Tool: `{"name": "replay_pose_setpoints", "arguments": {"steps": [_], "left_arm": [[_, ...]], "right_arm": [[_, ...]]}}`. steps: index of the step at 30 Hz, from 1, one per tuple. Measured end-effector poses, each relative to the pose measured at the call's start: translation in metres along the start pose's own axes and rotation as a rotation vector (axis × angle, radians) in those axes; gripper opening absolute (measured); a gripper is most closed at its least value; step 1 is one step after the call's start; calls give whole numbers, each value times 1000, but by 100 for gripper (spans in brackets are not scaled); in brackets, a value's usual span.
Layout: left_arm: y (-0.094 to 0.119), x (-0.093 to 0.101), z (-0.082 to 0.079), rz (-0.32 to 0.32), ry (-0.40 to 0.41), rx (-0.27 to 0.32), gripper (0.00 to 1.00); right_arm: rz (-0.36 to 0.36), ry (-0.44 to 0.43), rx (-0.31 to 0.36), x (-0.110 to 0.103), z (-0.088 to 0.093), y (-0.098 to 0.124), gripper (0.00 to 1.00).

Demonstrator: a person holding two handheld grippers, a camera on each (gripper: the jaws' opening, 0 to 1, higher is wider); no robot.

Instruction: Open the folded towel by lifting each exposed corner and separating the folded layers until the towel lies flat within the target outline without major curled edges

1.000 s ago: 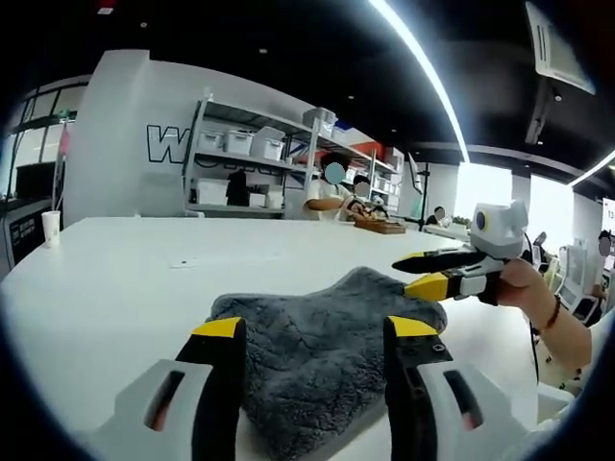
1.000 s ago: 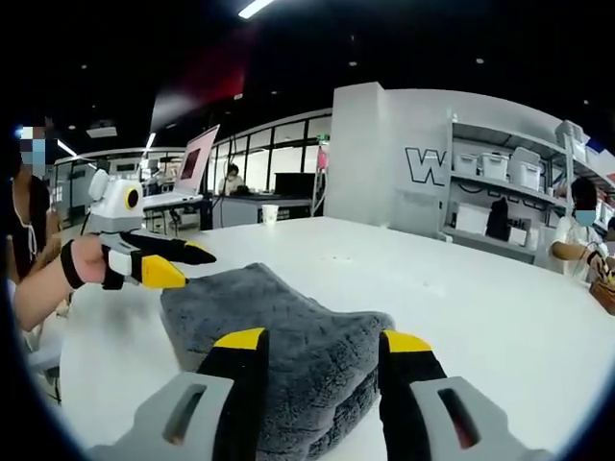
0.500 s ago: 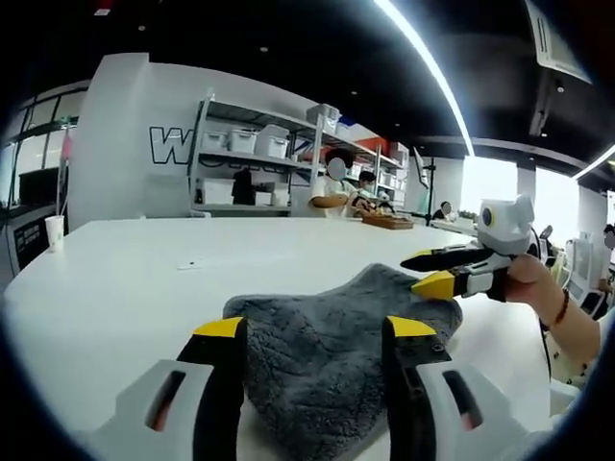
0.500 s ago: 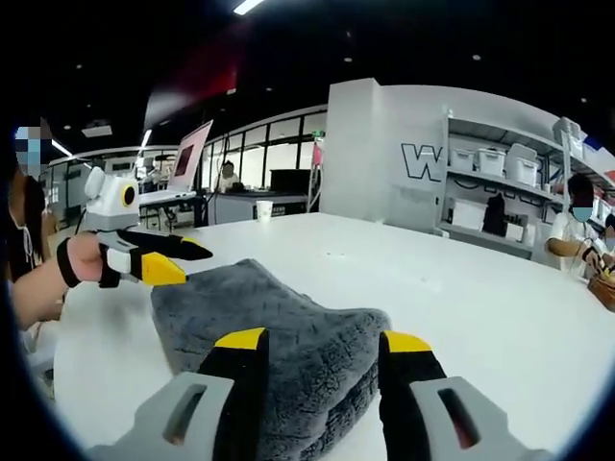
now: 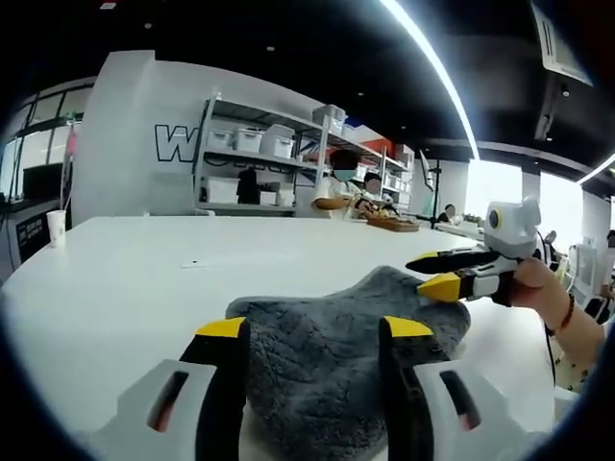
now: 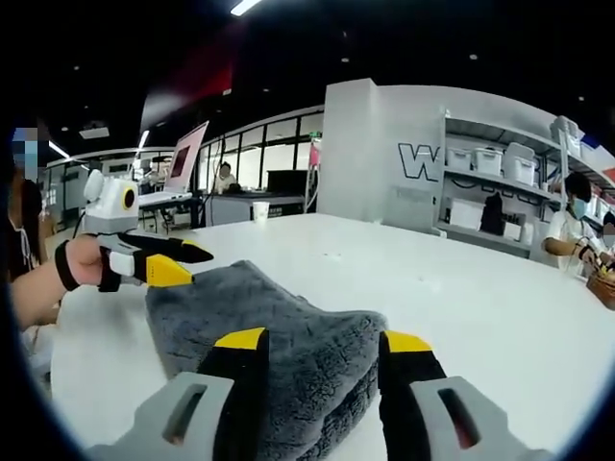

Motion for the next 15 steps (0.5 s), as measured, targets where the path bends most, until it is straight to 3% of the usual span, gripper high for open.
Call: {"name": "replay_pose_setpoints", "arguments": {"steps": [15], "left_arm": [[-9,-11,5,-22,29,-9,52]], "right_arm": [[12,-20,-1,3,0,-6,41]]}}
Point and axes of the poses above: the point that each gripper's makers call its tool centre point, and the gripper's own axes: y roughly backward along the fingers, x roughly to its right, z roughly out of its underside, the point moved 8 cm from there along y, roughly backward along the fingers, and after that the axes turned 9 degrees about z, right-handed, at the moved point
